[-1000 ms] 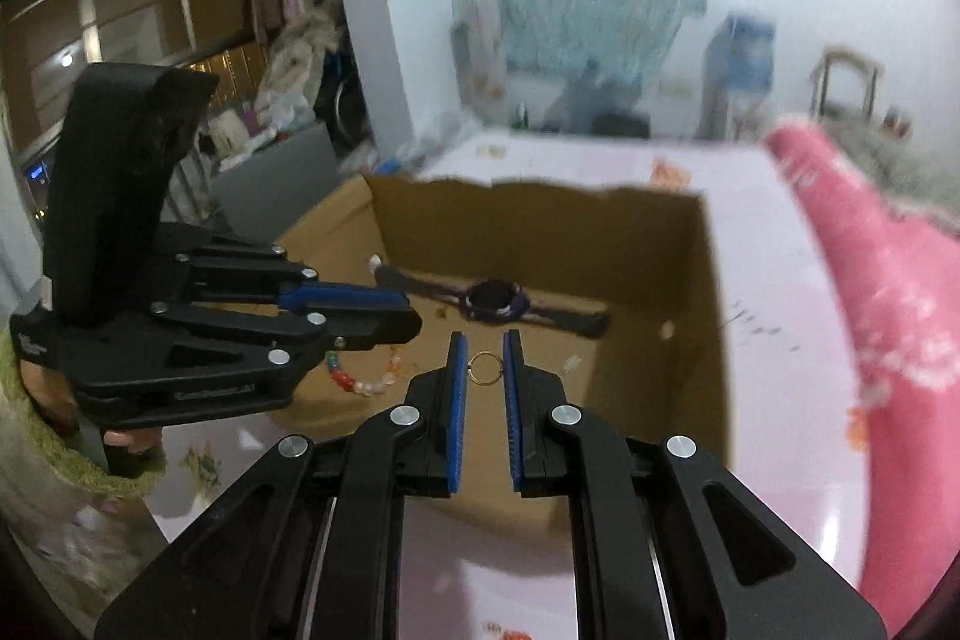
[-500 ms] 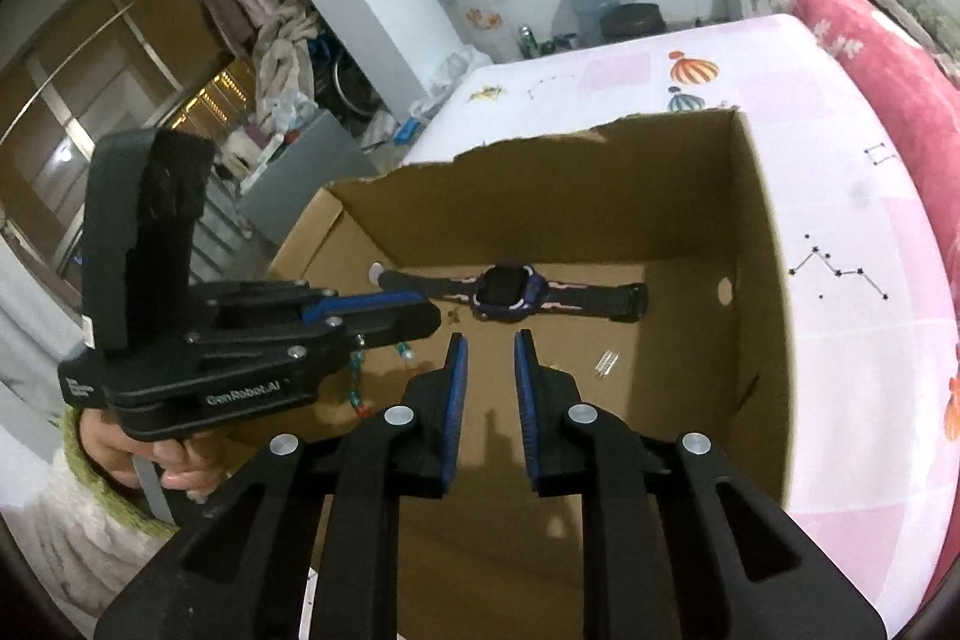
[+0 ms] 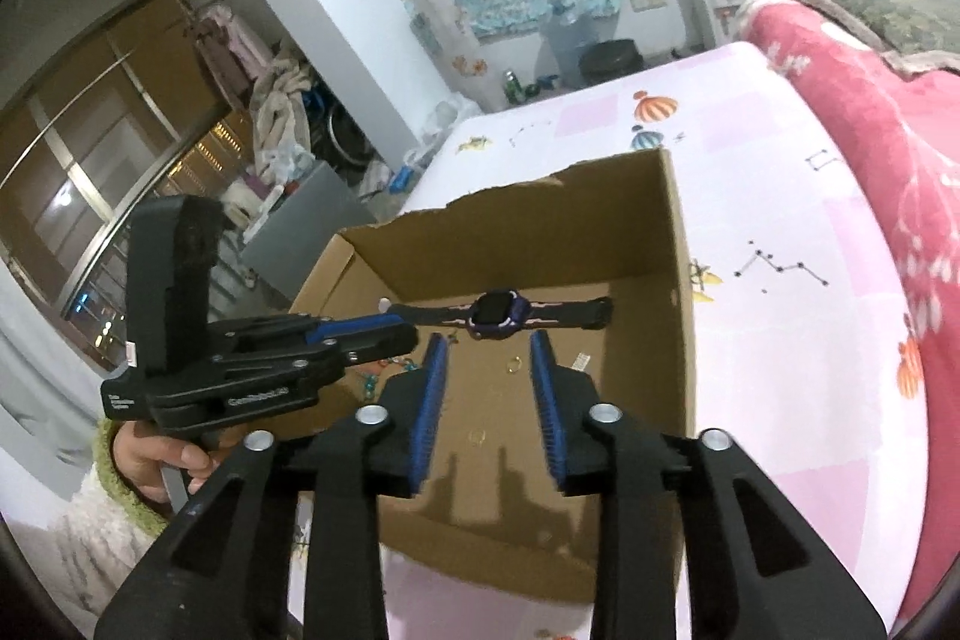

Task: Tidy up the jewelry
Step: 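Carry the gold ring into the box and open the left tool, then withdraw both tools from the box toward the orange bead bracelet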

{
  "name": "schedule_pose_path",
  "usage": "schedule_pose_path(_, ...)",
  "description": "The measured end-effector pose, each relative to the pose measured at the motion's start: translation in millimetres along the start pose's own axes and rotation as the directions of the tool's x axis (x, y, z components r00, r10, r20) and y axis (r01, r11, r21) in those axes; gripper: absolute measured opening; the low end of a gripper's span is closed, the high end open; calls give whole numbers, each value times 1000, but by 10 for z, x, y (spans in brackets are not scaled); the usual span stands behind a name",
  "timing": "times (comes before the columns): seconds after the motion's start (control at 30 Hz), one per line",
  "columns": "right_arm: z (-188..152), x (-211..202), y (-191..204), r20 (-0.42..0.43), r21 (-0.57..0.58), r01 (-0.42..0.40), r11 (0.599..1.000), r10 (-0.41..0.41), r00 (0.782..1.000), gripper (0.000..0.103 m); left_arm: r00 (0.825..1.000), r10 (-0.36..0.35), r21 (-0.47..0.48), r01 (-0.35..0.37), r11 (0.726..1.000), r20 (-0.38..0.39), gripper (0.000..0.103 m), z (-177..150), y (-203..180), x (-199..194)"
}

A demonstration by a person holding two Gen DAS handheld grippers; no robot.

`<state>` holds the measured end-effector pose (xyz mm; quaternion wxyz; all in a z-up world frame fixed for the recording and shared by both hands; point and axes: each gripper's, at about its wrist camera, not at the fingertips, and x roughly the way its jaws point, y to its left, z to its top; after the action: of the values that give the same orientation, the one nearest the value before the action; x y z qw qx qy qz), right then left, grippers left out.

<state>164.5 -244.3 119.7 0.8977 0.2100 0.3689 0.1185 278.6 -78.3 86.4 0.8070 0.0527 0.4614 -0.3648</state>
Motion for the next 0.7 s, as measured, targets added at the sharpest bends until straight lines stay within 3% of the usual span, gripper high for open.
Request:
schedule_pose_path(0.1, -83, -98, 47, 30, 1, 16, 1000, -16, 999, 41, 999, -6, 14, 5, 1000, 40, 28, -98, -68, -191)
schedule_pose_path(0.27, -276, -409, 104, 97, 6, 59, 998, -59, 994, 61, 995, 12, 41, -16, 999, 103, 64, -372, -212, -557)
schedule_pose_path(0.37, -401, -549, 122, 128, -4, 88, 996, -87, 988, 70, 991, 29, 58, -37, 998, 133, 75, -558, -291, -742)
schedule_pose_path(0.57, -611, -746, 140, 160, -21, 176, 984, -171, 972, 78, 989, 14, 17, -17, 1000, 149, 85, -1015, -301, -1022)
schedule_pose_path(0.7, -773, -837, 33, 154, 15, 189, 982, -189, 970, 79, 989, 73, -10, -72, 997, 130, 85, -1320, -250, -1081)
